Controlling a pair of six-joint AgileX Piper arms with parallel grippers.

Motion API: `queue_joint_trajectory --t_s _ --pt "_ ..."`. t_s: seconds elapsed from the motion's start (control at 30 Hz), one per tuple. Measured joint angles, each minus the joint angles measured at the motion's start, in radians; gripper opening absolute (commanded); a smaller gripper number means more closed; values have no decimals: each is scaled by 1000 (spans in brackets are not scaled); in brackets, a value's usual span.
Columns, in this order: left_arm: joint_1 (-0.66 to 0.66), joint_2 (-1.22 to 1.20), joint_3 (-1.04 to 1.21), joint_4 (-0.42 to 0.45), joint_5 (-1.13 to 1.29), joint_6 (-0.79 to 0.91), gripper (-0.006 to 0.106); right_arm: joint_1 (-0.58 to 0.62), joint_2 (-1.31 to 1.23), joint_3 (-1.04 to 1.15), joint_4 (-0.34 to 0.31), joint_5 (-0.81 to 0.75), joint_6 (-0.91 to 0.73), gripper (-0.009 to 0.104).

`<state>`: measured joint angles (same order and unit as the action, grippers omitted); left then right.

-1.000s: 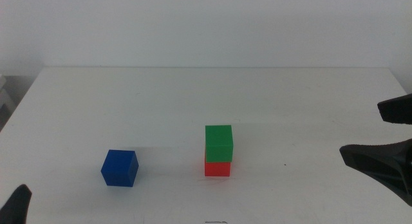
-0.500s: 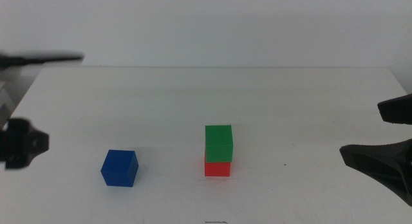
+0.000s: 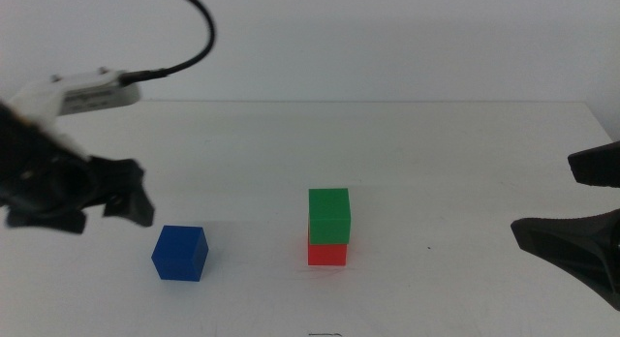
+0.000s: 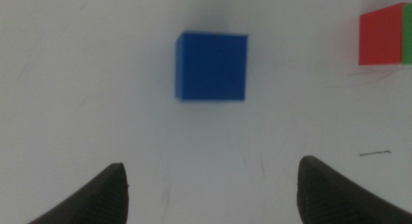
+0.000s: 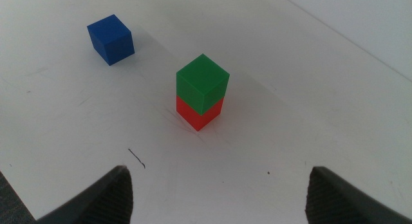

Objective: Stack red cubes first, then green, then blue cubes in a specific spot.

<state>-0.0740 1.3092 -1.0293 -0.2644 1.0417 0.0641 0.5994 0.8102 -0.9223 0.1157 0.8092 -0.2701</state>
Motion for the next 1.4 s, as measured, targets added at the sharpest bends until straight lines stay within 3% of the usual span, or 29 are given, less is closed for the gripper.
queue_joint_trajectory --t_s 0.4,1.0,1.13,1.4 --pt "-134 314 -181 131 15 9 87 0 0 0 0 0 0 92" --pt "-151 543 -197 136 -78 43 84 0 0 0 0 0 0 92" --pt "-151 564 -197 136 -95 43 73 0 0 0 0 0 0 92" --pt "-151 582 -198 133 -101 7 31 0 0 0 0 0 0 92"
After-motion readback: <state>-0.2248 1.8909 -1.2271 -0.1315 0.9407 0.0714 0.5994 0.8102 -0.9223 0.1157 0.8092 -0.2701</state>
